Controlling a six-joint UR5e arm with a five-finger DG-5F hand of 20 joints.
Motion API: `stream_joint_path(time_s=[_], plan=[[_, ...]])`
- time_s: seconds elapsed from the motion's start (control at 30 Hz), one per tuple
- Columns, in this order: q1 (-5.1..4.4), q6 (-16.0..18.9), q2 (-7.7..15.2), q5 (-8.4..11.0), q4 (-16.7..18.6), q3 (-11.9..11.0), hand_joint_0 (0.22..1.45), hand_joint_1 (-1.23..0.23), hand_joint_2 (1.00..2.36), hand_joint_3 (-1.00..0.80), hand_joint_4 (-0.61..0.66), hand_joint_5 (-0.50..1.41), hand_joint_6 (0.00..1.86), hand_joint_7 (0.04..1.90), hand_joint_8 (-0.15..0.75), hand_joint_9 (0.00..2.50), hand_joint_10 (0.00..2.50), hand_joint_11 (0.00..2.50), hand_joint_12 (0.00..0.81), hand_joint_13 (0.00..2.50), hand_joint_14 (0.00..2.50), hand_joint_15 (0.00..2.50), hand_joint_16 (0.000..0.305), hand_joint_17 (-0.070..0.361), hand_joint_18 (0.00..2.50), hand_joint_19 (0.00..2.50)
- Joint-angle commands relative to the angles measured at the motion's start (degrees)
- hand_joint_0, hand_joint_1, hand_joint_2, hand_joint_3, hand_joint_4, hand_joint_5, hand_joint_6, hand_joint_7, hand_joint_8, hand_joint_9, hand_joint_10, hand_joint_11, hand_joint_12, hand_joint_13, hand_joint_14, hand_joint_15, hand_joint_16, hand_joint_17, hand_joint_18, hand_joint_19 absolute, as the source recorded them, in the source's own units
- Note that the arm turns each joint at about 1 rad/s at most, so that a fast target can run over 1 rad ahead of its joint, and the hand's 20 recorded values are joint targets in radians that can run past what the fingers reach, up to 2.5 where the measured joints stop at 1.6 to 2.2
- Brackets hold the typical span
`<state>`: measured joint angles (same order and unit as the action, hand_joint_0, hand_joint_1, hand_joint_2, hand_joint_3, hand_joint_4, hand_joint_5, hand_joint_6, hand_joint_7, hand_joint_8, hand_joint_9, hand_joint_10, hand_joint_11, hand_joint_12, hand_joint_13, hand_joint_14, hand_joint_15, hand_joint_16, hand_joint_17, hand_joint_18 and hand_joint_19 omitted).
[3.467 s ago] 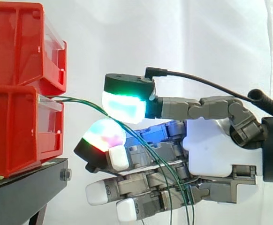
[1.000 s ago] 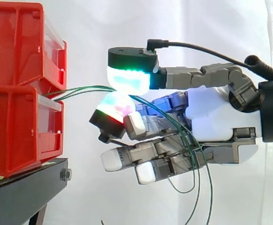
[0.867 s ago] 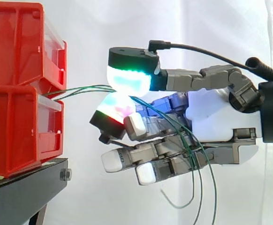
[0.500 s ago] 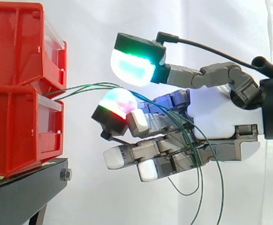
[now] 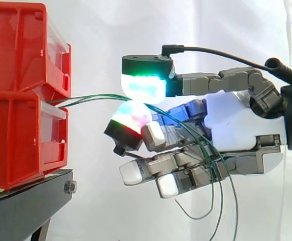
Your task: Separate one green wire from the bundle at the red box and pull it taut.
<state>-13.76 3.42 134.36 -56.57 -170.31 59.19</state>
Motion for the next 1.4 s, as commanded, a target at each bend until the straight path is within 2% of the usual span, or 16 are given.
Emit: stream_joint_path(time_s=[0.0,0.07,0.13,0.23,0.37,0.53,0.63,0.7,0.73,0.77,0.83,0.93,0.97,1.1,1.23,1.37], plan=[[0.05,0.01,0.02,0.06,-0.02,0.05,0.59,-0.77,1.02,-0.08,0.13,-0.15,0.9,1.25,0.322,1.09,0.02,0.8,0.441,0.85,0.02,0.42,0.059,0.133,0.94,0.55],[0.05,0.01,-0.07,0.06,-0.02,-0.04,0.6,-0.79,1.02,-0.13,0.11,-0.16,0.9,1.25,0.308,1.07,0.02,0.82,0.422,0.83,0.02,0.42,0.056,0.125,0.9,0.56],[0.05,0.01,-0.07,0.06,-0.02,0.05,0.66,-0.83,1.01,-0.31,0.08,-0.16,0.9,1.24,0.292,1.05,0.02,0.82,0.409,0.81,0.02,0.41,0.054,0.122,0.87,0.54],[0.05,0.01,-0.07,-0.03,-0.02,-0.04,0.71,-0.84,1.0,-0.47,0.01,-0.17,0.9,1.24,0.272,1.02,0.02,0.81,0.398,0.78,0.02,0.4,0.053,0.119,0.84,0.5],[0.14,0.1,-0.33,-0.03,-0.02,-0.04,0.73,-0.84,1.0,-0.5,-0.01,-0.17,0.91,1.21,0.263,1.01,0.02,0.81,0.394,0.77,0.02,0.38,0.052,0.118,0.84,0.49],[0.14,0.1,-0.5,-0.03,-0.55,-0.04,0.67,-0.82,1.0,-0.5,0.09,-0.17,0.9,1.2,0.269,1.02,0.03,0.82,0.392,0.77,0.02,0.39,0.052,0.117,0.82,0.51],[0.22,0.1,-0.68,-0.03,-0.72,-0.04,0.51,-0.6,1.0,-0.5,0.14,-0.16,0.89,1.19,0.307,1.08,0.02,0.8,0.432,0.8,0.02,0.4,0.058,0.13,0.87,0.55],[0.22,0.1,-0.68,-0.03,-0.9,-0.04,0.5,-0.5,1.0,-0.5,0.15,-0.15,0.89,1.21,0.311,1.1,0.02,0.79,0.443,0.82,0.01,0.4,0.059,0.134,0.89,0.56],[0.22,0.1,-0.68,-0.03,-1.07,-0.04,0.53,-0.4,1.0,-0.5,0.14,-0.15,0.88,1.23,0.306,1.12,0.03,0.8,0.435,0.83,0.02,0.42,0.058,0.129,0.89,0.59],[0.22,0.1,-0.68,-0.03,-1.16,-0.04,0.55,-0.38,1.0,-0.5,0.14,-0.14,0.88,1.24,0.297,1.12,0.02,0.79,0.43,0.83,0.02,0.42,0.056,0.127,0.88,0.6],[0.22,0.1,-0.68,-0.03,-1.42,-0.04,0.59,-0.43,1.01,-0.37,0.13,-0.14,0.88,1.27,0.298,1.14,0.02,0.81,0.426,0.84,0.02,0.43,0.055,0.124,0.89,0.61],[0.31,0.1,-0.68,-0.03,-1.42,-0.04,0.58,-0.49,1.02,-0.26,0.14,-0.14,0.88,1.27,0.306,1.14,0.02,0.81,0.433,0.85,0.02,0.42,0.056,0.125,0.9,0.6],[0.22,0.1,-0.68,-0.03,-1.42,-0.04,0.57,-0.59,1.02,-0.19,0.16,-0.14,0.88,1.28,0.323,1.15,0.02,0.8,0.454,0.86,0.02,0.42,0.06,0.135,0.94,0.58],[0.31,0.1,-0.68,-0.03,-1.42,-0.04,0.58,-0.74,1.02,-0.09,0.14,-0.16,0.9,1.28,0.323,1.1,0.02,0.83,0.442,0.84,0.02,0.43,0.06,0.136,0.94,0.57],[0.4,0.1,-0.68,-0.12,-1.6,-0.04,0.6,-0.78,1.02,-0.14,0.13,-0.16,0.9,1.25,0.3,1.08,0.02,0.84,0.422,0.82,0.02,0.42,0.056,0.127,0.89,0.57],[0.4,0.1,-0.68,-0.03,-1.95,-0.04,0.64,-0.8,1.01,-0.37,0.13,-0.17,0.9,1.22,0.28,1.07,0.02,0.85,0.406,0.8,0.02,0.42,0.054,0.121,0.86,0.56]])
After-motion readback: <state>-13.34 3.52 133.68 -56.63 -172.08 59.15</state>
